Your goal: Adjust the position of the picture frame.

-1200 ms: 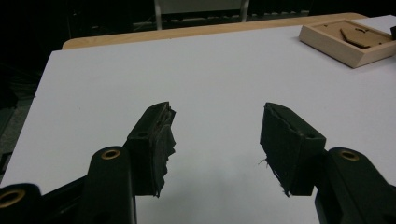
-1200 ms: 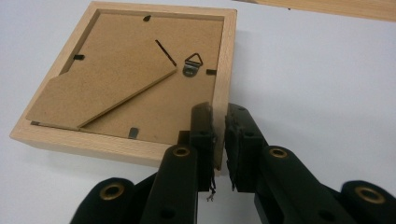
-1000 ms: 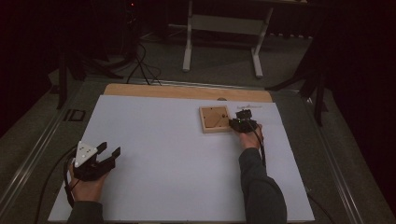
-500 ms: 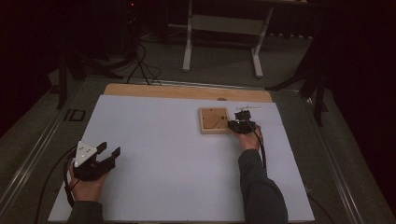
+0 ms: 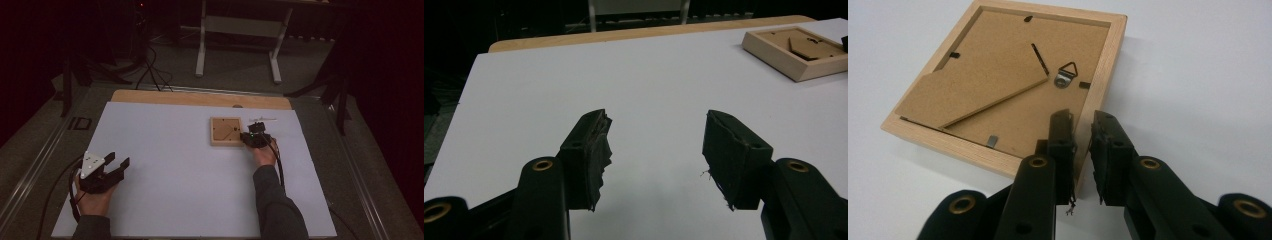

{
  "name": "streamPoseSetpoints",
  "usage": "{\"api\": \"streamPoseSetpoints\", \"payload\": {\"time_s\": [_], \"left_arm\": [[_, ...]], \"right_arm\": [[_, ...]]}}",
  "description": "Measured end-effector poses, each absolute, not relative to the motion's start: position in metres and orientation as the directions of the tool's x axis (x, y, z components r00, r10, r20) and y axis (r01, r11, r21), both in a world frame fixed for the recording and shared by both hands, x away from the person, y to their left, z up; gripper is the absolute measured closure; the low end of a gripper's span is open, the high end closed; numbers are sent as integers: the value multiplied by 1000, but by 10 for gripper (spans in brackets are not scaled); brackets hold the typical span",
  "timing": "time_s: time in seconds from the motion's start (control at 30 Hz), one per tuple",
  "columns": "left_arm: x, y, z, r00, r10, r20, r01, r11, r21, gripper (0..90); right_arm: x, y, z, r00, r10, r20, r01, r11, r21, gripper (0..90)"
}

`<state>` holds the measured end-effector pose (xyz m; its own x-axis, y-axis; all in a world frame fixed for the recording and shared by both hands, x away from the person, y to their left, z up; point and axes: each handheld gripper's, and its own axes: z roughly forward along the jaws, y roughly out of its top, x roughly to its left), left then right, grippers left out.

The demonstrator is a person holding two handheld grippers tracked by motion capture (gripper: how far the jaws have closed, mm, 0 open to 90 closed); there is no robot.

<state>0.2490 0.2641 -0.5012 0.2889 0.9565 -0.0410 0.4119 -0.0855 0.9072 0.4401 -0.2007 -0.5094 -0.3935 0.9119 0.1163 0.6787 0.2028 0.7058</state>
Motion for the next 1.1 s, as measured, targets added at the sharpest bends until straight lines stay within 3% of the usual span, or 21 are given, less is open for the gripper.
{"api": "streamPoseSetpoints", "payload": {"time_s": [0.77, 1.1], "left_arm": [[250, 261, -502, 297, 954, -37, 416, -95, 904, 434], [251, 245, -505, 342, 940, 2, 433, -159, 887, 438]], "right_arm": [[419, -180, -513, -423, 894, 145, 666, 198, 719, 771], [410, -173, -514, -442, 885, 148, 658, 208, 724, 769]]}}
